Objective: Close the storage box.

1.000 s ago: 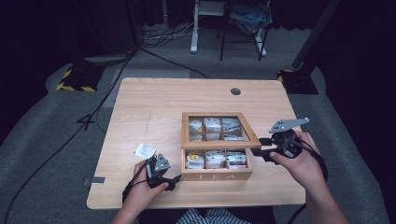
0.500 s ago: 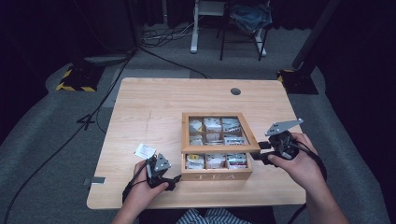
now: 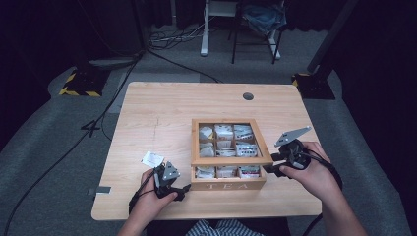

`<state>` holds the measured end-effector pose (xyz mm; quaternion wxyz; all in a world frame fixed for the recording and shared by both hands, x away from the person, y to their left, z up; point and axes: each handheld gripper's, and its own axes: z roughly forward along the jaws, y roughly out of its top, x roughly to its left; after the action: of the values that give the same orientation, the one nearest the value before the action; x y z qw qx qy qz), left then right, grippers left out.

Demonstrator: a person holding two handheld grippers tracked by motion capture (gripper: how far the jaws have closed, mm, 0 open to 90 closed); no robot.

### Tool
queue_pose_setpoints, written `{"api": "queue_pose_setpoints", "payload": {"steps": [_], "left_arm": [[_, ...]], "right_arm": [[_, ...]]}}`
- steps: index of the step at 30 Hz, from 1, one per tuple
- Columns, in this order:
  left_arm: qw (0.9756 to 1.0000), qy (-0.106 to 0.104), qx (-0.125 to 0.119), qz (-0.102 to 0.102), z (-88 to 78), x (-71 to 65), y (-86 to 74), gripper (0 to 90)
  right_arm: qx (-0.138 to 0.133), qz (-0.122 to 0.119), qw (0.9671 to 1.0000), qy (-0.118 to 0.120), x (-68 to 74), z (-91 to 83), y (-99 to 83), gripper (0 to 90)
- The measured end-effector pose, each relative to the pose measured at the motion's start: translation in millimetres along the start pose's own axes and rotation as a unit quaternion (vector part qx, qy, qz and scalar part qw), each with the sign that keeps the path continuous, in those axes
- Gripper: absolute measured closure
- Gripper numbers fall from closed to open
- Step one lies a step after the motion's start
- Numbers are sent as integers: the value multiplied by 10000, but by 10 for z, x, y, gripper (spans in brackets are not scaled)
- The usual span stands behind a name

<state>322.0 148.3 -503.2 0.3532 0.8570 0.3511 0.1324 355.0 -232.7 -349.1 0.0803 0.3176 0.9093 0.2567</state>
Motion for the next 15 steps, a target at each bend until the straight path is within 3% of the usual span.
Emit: {"api": "queue_pose_setpoints", "payload": {"steps": [15], "left_arm": [[10000,-1,1,-4,0,-1,0,219]], "right_arm": [[431,-99,9989,169,3,139,-1,494]]}}
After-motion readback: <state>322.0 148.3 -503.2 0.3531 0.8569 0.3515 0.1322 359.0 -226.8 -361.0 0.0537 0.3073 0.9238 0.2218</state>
